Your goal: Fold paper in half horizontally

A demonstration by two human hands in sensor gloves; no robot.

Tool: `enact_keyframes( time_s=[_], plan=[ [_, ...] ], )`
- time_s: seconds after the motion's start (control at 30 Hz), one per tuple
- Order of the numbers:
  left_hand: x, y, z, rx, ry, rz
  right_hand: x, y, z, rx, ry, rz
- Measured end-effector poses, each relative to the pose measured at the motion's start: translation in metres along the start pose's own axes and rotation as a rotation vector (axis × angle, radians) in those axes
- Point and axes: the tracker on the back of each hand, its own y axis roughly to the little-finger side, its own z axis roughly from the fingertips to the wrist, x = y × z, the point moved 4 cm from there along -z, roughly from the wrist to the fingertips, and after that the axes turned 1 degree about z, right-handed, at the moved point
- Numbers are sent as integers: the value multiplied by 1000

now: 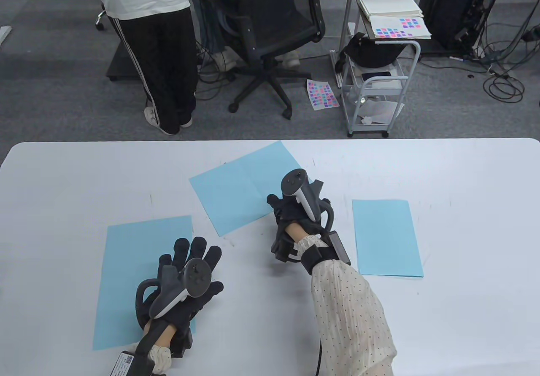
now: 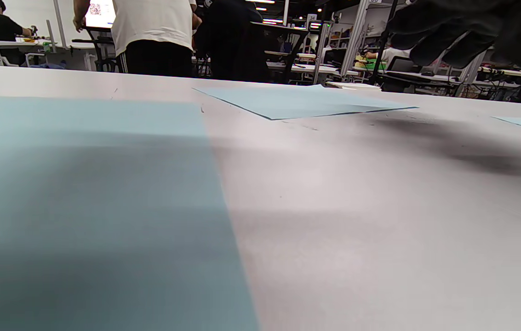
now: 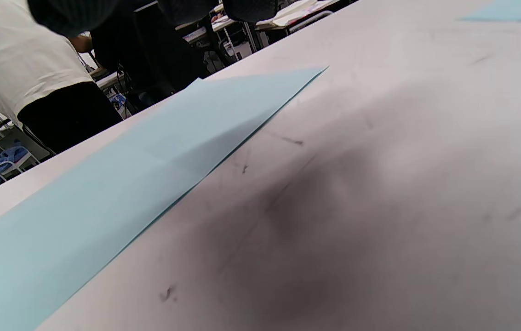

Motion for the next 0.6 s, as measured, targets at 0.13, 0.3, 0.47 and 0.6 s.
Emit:
enact_keyframes(
  time_s=[0.13, 0.3, 0.47, 0.6],
  plan=[
    [1, 1, 0, 2, 0, 4, 29, -10, -18, 33, -58, 19],
    [1, 3, -1, 4, 0, 10, 48, -20, -33, 44, -85, 41],
    [1, 5, -1, 6, 5, 5, 58, -27, -43, 72, -136, 133],
    [1, 6, -1, 4, 6, 15, 63, -24, -45, 96, -152, 178]
  ],
)
